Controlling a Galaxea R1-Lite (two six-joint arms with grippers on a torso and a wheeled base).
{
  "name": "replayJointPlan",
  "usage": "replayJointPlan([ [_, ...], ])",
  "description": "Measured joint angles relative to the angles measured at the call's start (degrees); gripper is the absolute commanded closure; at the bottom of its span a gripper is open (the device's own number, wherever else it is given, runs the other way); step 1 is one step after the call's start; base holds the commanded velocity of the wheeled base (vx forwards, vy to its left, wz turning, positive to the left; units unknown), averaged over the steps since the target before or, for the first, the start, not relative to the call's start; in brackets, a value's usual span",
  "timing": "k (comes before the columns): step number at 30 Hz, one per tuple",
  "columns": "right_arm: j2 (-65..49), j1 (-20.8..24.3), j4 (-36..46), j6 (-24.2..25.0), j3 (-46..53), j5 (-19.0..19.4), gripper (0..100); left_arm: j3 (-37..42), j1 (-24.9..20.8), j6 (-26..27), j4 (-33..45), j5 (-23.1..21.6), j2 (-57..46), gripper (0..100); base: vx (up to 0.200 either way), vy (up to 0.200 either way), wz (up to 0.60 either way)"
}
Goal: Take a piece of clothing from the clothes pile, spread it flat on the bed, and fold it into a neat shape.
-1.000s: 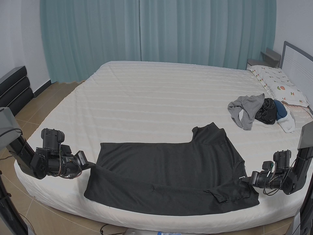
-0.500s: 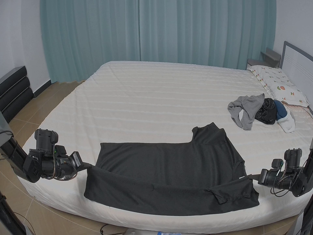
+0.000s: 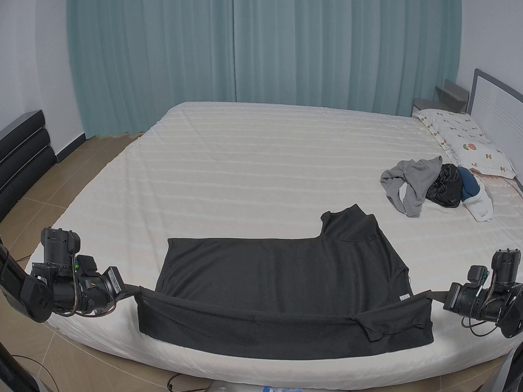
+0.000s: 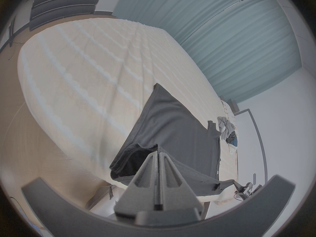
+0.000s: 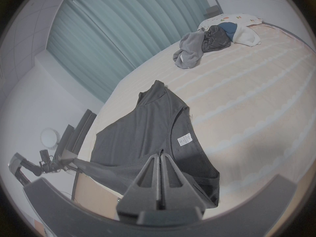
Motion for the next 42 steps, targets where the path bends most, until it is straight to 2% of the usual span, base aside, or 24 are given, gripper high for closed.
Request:
replayJointPlan([
  [5,-3.17,-0.41,2.32,2.49,0.13,0.38,100,2.15,0.71,0.07,-0.02,-0.35,-1.79,100,0.0,0.0,0.0],
  [9,-6.47,-0.48,7.63,2.6,0.17,1.1,100,3.43,0.9,0.1,0.0,-0.46,-3.04,100,0.0,0.0,0.0],
  [17,-12.92,-0.8,13.3,2.66,0.2,1.61,100,5.53,0.96,0.21,0.56,-0.46,-4.24,100,0.0,0.0,0.0],
  [24,-16.98,-1.38,18.14,2.27,0.2,1.52,100,6.6,1.01,0.89,4.36,-0.44,-5.49,100,0.0,0.0,0.0],
  [33,-19.5,-1.66,19.3,2.22,0.2,1.56,100,5.53,0.88,0.84,6.77,-0.44,-5.57,100,0.0,0.0,0.0],
  [42,-15.92,-1.39,19.13,2.22,-2.47,1.56,100,1.11,1.23,0.21,6.46,-0.29,-0.52,100,0.0,0.0,0.0],
])
